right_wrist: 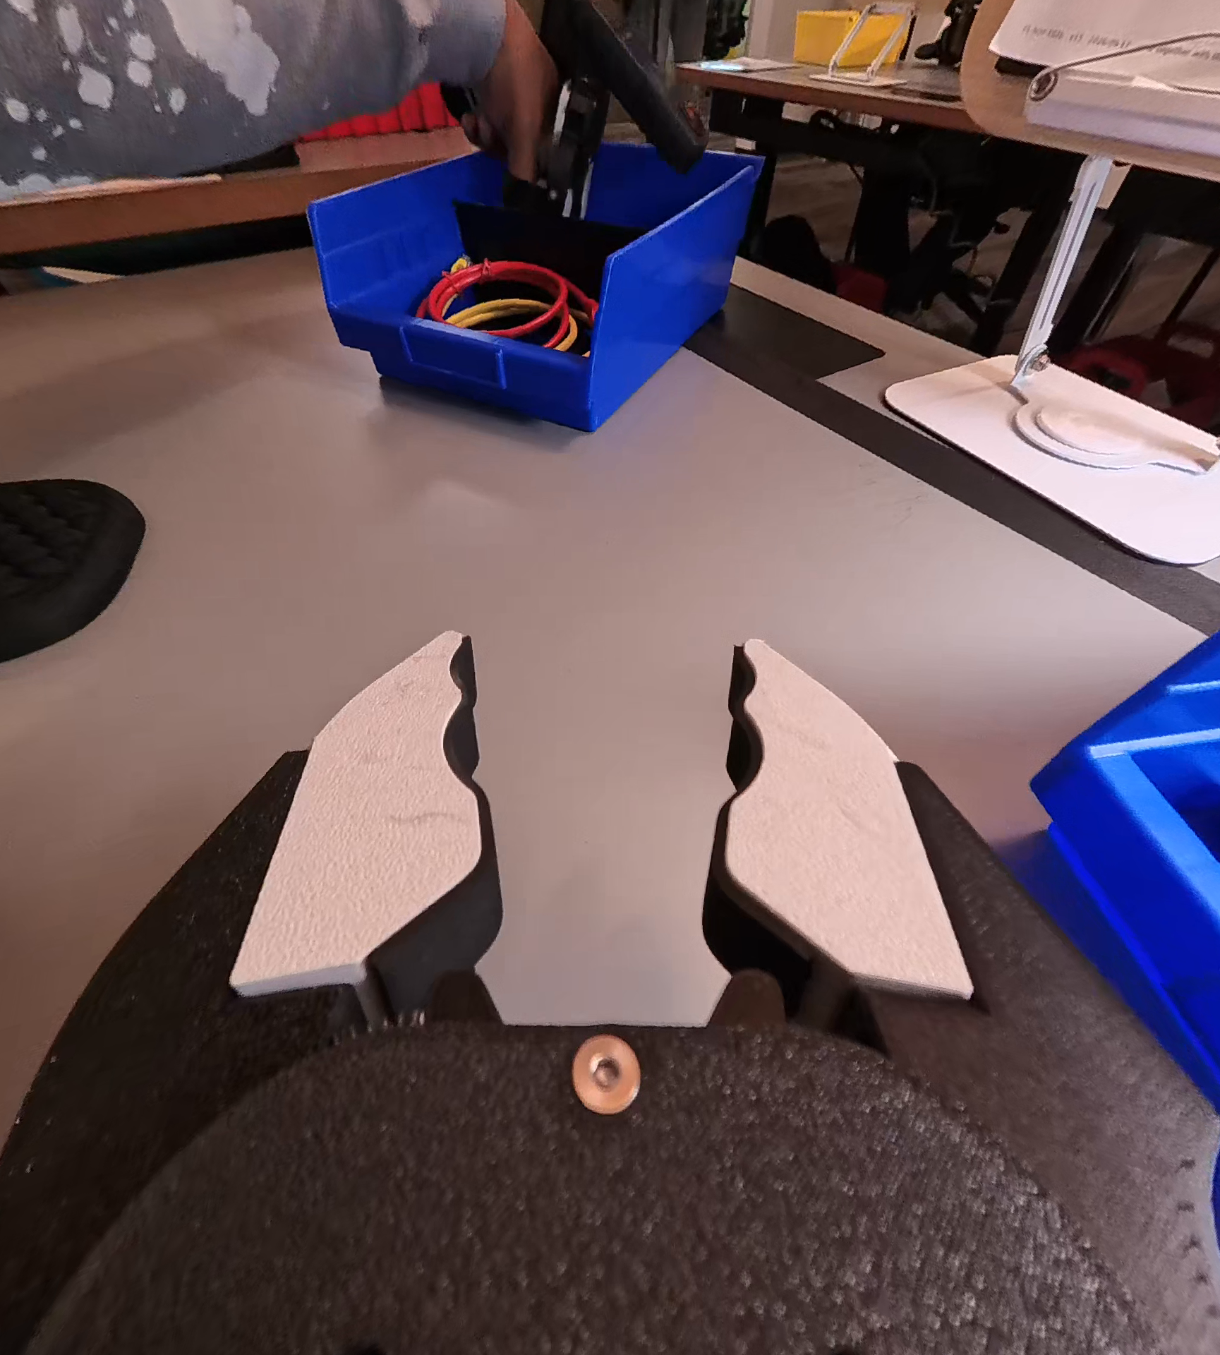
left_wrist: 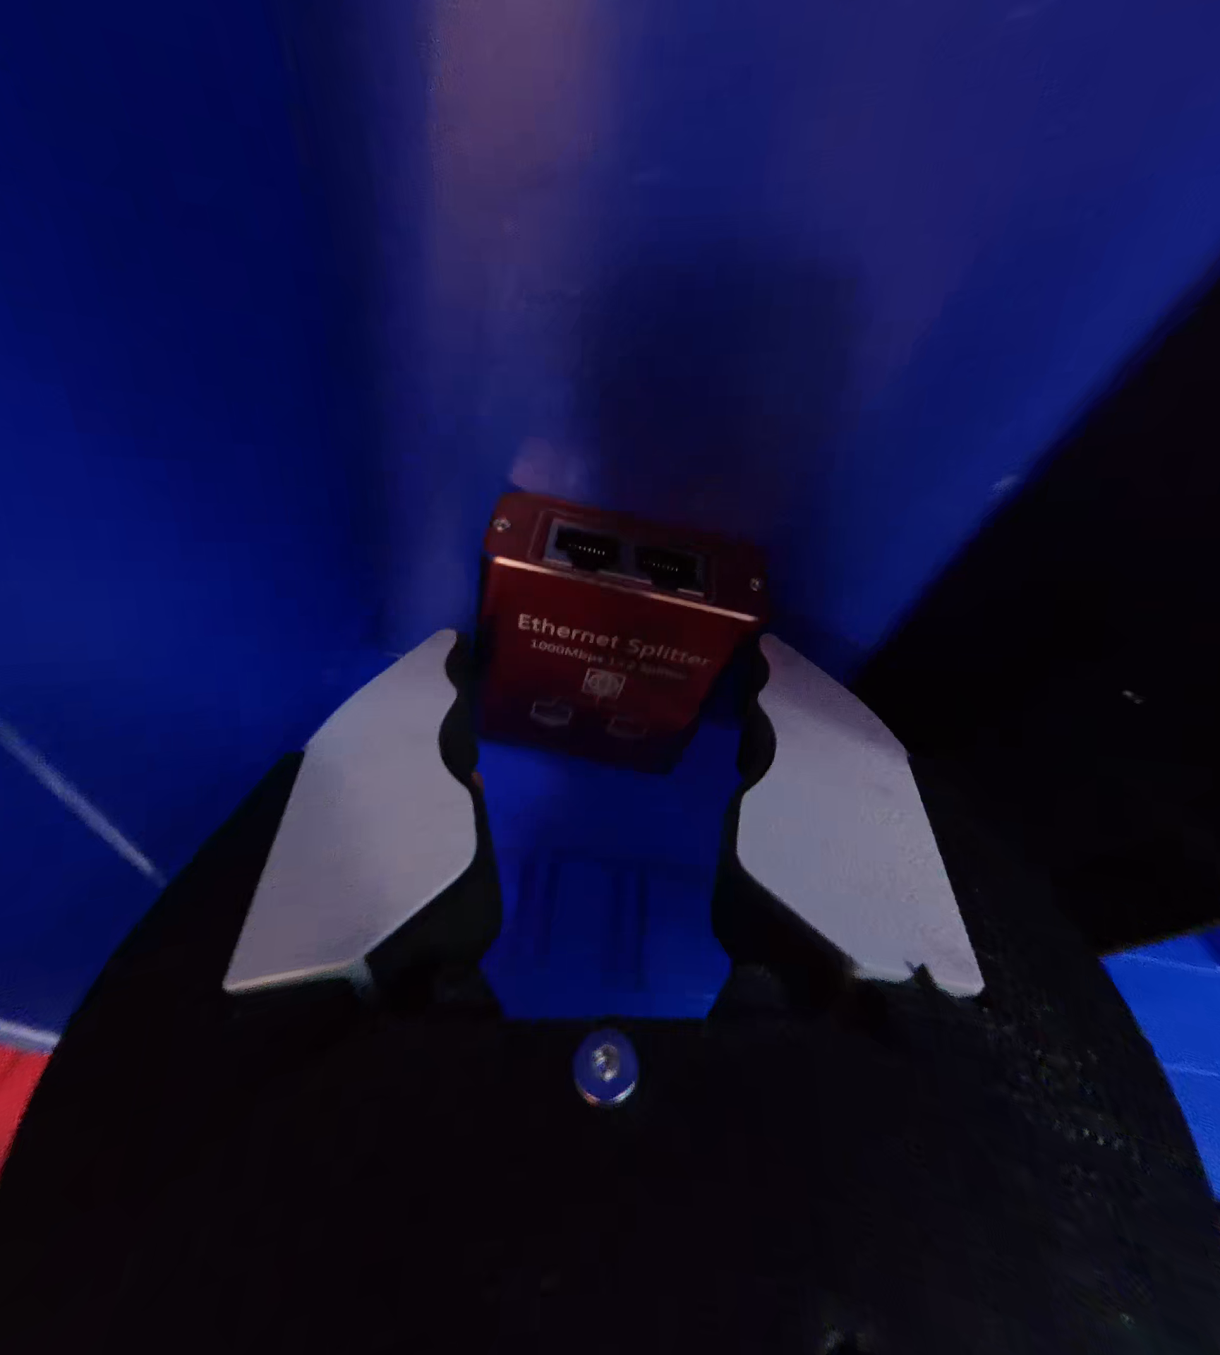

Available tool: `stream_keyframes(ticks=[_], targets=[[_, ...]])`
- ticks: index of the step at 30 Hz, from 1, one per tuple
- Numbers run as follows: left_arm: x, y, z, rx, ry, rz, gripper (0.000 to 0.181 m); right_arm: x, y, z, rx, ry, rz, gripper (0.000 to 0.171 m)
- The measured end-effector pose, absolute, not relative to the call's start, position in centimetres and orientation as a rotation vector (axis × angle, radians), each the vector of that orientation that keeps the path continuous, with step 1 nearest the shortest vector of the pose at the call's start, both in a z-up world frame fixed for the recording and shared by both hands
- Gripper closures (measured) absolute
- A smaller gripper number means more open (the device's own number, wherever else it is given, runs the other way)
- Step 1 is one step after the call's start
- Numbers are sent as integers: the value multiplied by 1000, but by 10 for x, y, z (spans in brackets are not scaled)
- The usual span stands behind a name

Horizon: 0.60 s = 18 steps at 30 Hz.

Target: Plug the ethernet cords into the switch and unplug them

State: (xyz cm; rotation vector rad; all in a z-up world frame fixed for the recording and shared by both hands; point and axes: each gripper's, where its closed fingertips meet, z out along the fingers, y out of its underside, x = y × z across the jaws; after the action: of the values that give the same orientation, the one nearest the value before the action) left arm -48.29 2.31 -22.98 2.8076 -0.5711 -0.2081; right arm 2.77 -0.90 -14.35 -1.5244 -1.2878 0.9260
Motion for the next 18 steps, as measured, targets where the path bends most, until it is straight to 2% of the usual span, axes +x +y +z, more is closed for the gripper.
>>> stream_keyframes(ticks=[6,10,14,18], targets=[[-486,38,-208,2929,-782,-405,111,29,-11,-139,-1506,-1305,935,107],[-454,67,-139,3303,-922,-550,111,27,-14,-129,-1464,-1308,937,109],[-373,72,-55,3743,-1130,-500,111,15,-14,-113,-1419,-1316,978,111],[-255,46,-8,3998,-1545,-69,111,-3,-8,-77,-1332,-1283,1016,113]])
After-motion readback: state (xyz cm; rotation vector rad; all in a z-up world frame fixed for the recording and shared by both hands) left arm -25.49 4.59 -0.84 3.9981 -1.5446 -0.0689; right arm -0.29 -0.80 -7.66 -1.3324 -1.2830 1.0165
